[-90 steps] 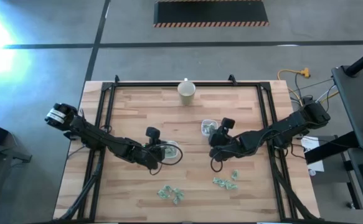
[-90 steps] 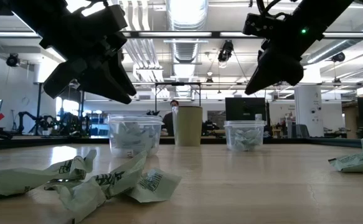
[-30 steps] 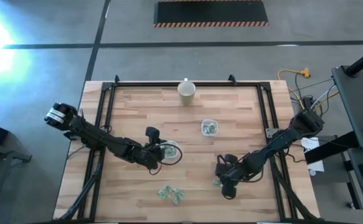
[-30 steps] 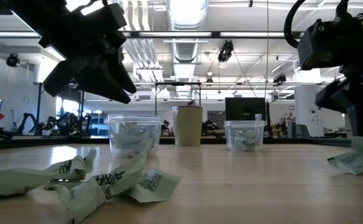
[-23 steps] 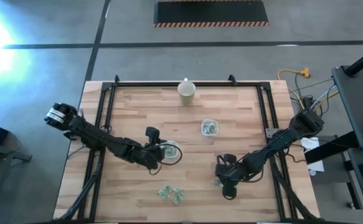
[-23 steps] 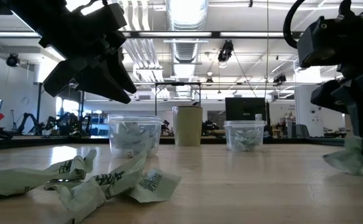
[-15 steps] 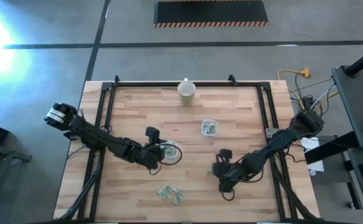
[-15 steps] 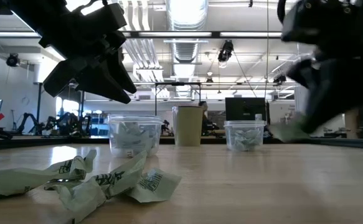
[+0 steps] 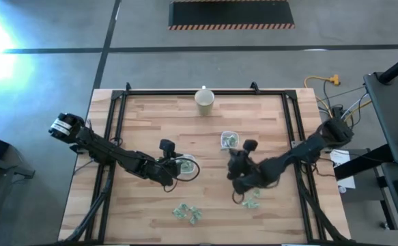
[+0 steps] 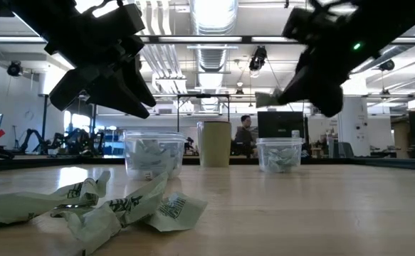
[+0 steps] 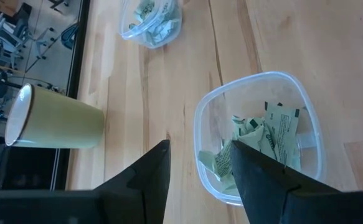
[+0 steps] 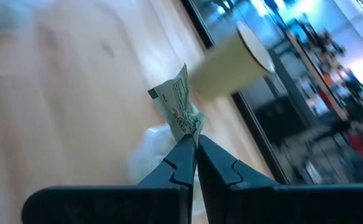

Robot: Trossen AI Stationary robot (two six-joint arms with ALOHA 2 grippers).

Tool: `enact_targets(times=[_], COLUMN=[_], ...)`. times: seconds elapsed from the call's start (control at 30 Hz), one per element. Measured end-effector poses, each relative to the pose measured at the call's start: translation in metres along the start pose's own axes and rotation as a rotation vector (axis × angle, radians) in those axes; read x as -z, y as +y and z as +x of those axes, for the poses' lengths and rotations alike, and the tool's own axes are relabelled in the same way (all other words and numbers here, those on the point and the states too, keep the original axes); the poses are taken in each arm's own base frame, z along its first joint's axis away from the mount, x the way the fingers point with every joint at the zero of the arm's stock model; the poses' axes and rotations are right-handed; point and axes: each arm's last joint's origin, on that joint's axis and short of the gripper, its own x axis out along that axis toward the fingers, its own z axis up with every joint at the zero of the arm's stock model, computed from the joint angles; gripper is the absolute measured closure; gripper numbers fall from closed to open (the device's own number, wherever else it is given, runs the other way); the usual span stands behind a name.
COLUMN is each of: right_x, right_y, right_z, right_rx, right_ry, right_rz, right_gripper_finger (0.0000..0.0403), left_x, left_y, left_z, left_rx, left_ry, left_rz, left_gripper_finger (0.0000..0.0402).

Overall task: Pick and place Stevia / Truvia into bins
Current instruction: Put the green stevia packet into the right transparent container

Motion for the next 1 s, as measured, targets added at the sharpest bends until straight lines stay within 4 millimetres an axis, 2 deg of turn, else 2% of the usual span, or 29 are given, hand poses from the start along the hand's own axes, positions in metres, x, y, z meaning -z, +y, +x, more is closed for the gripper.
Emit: enact_targets(times=[0.23,0.4,0.77,1.0], right_x=[0.013,0.018,0.018,0.019], right_y=[-0.021,-0.031,-0.033,-0.032], right_z=[0.042,0.059,0.062,0.061], right_rx=[0.037,-0.003,0.001,-0.022], right_ry=[0.157,0.247,0.256,0.264], right_rz=[0.047,0.087,0.108,0.105], right_gripper_finger=[0.0394,0.0394,0.0393,0.0352], left_x=[0.0,0.001,0.003,0.003], left_y=[0.0,0.0,-0.001,-0.001], left_z=[0.0,0.0,0.001,0.001], left_rx=[0.001,0.001,0.001,0.002], left_ry=[0.0,0.003,0.009,0.008], left_rz=[0.001,0.002,0.008,0.007], left_gripper_finger=[0.025,0.025,0.025,0.025])
